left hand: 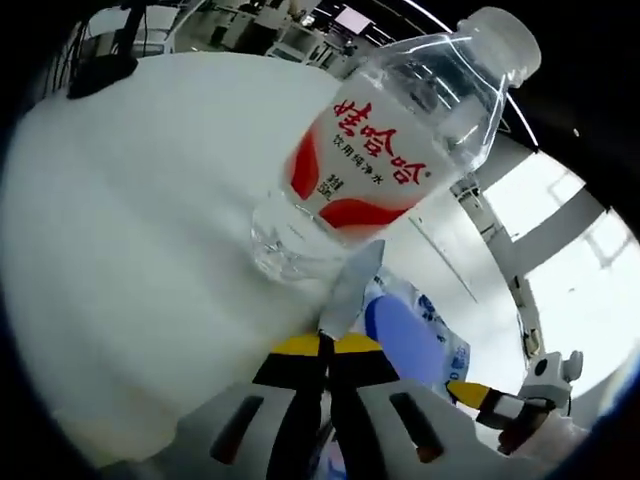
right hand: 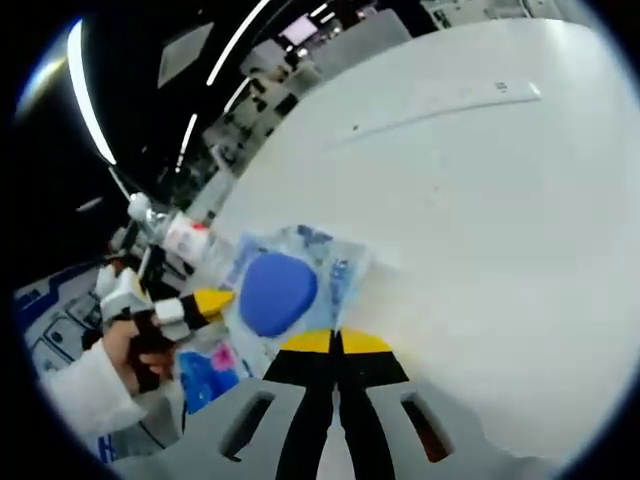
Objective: Arrange the tabletop items into an orderly group along one side of the table until the central work area is clear of visible clutter.
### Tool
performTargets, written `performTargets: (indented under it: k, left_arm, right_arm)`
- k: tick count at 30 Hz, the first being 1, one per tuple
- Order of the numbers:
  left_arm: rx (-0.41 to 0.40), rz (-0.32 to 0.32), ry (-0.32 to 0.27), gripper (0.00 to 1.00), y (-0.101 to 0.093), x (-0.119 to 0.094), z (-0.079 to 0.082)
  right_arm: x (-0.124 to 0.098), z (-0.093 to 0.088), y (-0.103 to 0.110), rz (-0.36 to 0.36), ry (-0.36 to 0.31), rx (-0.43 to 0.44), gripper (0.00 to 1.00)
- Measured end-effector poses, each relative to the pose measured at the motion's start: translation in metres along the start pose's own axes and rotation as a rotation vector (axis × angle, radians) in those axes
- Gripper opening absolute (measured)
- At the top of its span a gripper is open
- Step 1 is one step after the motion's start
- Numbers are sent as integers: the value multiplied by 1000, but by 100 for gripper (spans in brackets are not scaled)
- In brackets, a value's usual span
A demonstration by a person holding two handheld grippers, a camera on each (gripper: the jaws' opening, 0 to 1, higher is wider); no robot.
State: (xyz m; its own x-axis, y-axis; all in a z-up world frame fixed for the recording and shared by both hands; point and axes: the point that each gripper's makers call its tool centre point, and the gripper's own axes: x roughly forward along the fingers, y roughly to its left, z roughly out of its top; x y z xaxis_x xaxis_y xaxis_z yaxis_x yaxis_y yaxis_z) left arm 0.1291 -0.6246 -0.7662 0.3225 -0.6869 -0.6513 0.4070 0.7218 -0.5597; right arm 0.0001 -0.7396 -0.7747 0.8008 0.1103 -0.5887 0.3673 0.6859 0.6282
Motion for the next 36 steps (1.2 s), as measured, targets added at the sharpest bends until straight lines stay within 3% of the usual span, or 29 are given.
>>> performTargets:
  k: [5, 9, 12, 17, 30, 32, 33, 36]
  left_arm:
    - [0, 6, -2, 0, 1, 2, -1]
    - [123, 35, -1, 0, -1, 2, -2]
    - [109, 42, -8, 0, -1, 3, -2]
    - [115, 45, -13, 0, -2, 3, -3]
    - [106, 50, -33, 0, -1, 2, -3]
    - [84, 44, -40, 0, 0, 2, -3]
    - [90, 42, -40, 0, 0, 2, -2]
    - [170, 52, -30, 0, -2, 2, -3]
  right_arm:
    - [1, 2, 1, -19, -3, -73, 0]
    - [0, 1, 1, -2, -3, -48, 0]
    - [0, 3, 0, -33, 2, -123, 0]
    - [0, 2, 1, -35, -15, -110, 0]
    - [-2, 3, 3, -63, -15, -236, 1]
    - [-5, 12, -1, -133, -41, -390, 9]
    - [-5, 14, 4, -129, -49, -464, 14]
    - [-10, 17, 18, -87, -69, -444, 17]
